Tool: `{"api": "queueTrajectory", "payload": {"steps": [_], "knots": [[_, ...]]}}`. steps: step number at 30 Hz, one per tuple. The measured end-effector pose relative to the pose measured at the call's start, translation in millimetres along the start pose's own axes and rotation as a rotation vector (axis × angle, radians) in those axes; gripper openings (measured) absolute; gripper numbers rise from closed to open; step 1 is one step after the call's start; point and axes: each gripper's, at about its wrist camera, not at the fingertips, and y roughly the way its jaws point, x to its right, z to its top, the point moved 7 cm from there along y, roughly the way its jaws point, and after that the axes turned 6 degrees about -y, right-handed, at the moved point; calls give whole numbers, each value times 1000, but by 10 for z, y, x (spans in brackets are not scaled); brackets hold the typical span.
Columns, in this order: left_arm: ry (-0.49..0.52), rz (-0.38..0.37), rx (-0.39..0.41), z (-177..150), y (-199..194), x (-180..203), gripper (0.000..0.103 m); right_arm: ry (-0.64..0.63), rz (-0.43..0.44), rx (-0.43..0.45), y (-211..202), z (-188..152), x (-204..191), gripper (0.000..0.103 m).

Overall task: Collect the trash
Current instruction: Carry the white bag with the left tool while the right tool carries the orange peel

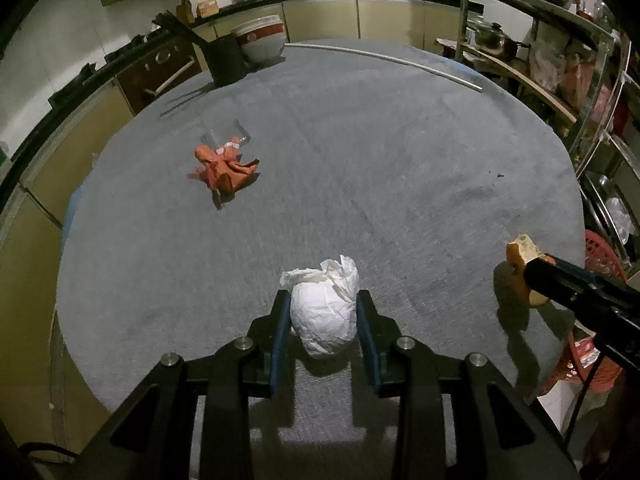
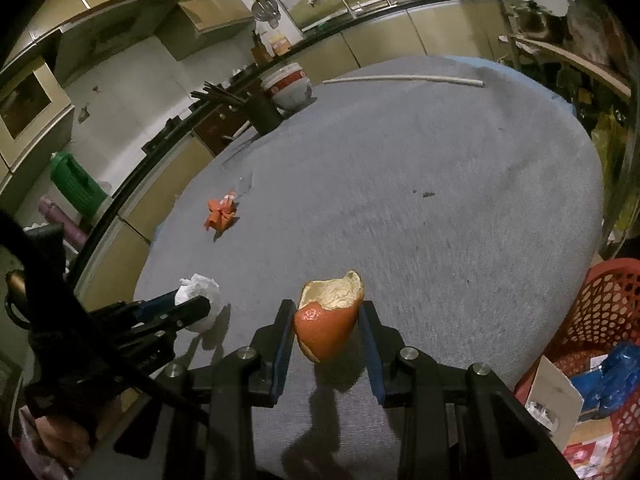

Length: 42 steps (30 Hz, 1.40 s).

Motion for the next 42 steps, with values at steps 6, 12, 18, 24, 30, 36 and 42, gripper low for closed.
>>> {"api": "queueTrajectory", "payload": {"steps": [6,12,18,24,30,36,42], "knots": [[-15,-78,-5,7,27,-5,44,7,-16,-14,66,-19,24,37],[-54,-177,-9,-11,17,-86,60,28,-30,-35,131,-40,79,39],[-84,-237,5,-52,-37,-174,64,19,-43,-32,108,-35,76,60],[-119,-257,-14,-106,-51,-238,65,12,-58,-40,72,-59,129,60],[-139,-231,-4,-134,-55,-347,65,14,-55,-43,43,-78,140,60],[-166,-227,-17,-143,-15,-414,58,-30,-72,-48,118,-66,49,60],[-193,-244,-48,-143,79,-417,38,-86,-124,-47,181,-51,-7,46]]}}
